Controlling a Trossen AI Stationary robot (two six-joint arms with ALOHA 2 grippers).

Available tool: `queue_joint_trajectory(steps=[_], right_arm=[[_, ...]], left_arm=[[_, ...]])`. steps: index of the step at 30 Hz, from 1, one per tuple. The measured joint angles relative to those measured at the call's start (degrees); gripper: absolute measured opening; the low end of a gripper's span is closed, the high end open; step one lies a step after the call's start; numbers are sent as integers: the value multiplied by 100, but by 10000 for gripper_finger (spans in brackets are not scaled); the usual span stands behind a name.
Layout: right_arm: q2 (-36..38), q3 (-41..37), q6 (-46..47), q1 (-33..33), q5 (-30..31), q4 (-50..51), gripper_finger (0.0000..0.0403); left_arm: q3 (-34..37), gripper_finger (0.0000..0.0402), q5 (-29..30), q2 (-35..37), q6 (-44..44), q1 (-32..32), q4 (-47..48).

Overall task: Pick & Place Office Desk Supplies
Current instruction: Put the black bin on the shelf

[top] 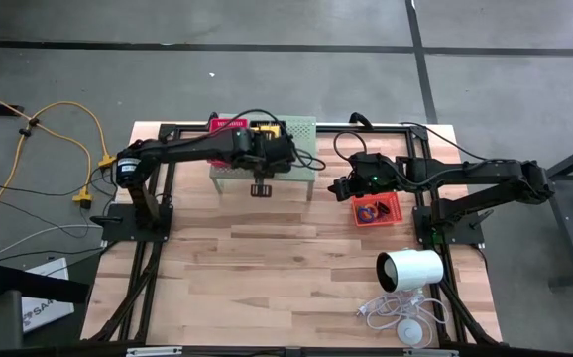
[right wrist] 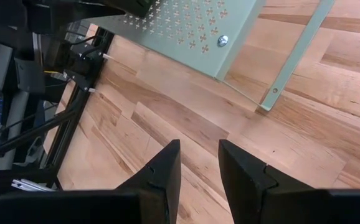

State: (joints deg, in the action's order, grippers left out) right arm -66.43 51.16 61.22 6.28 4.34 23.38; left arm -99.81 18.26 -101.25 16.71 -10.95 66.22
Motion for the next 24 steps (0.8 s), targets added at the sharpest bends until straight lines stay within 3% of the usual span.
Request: queue_joint_trajectory(steps=[24], right_arm=[[0,0,1,-1,0,0,95]], left_arm=[[2,7,-4,4,109,-62,-48]])
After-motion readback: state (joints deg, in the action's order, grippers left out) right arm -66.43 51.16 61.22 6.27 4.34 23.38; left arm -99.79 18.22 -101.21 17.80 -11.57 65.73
